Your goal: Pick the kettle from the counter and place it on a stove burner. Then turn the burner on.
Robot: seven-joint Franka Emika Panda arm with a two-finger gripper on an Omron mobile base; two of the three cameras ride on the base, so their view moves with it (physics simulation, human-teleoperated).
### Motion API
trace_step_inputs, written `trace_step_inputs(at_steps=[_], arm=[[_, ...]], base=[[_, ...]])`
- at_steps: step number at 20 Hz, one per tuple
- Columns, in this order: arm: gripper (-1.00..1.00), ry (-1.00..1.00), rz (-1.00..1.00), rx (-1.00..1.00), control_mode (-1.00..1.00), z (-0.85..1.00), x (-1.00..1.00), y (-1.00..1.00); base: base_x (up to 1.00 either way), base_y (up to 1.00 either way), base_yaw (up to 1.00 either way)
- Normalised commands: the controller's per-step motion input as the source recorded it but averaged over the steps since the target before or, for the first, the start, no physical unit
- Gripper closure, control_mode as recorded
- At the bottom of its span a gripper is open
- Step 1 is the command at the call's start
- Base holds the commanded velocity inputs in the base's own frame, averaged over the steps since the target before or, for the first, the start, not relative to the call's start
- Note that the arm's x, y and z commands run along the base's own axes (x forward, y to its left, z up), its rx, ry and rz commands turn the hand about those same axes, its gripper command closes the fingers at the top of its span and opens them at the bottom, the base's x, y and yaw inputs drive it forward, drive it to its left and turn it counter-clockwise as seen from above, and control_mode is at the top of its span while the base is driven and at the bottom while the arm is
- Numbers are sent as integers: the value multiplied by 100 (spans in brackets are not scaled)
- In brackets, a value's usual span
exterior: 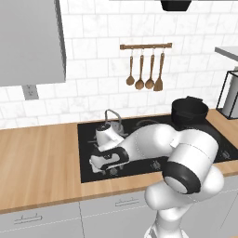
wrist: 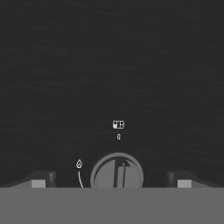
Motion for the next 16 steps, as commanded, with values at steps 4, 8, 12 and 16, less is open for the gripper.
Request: trace_step_inputs(at_steps=[4,8,12,16], arm=[[-100,0,0,0,-100,-2,1,-4],[100,0,0,0,-100,0,0,0],[100,0,0,0,-100,0,0,0],[100,0,0,0,-100,0,0,0]], base=[[0,0,0],[0,0,0],[0,0,0],[0,0,0]])
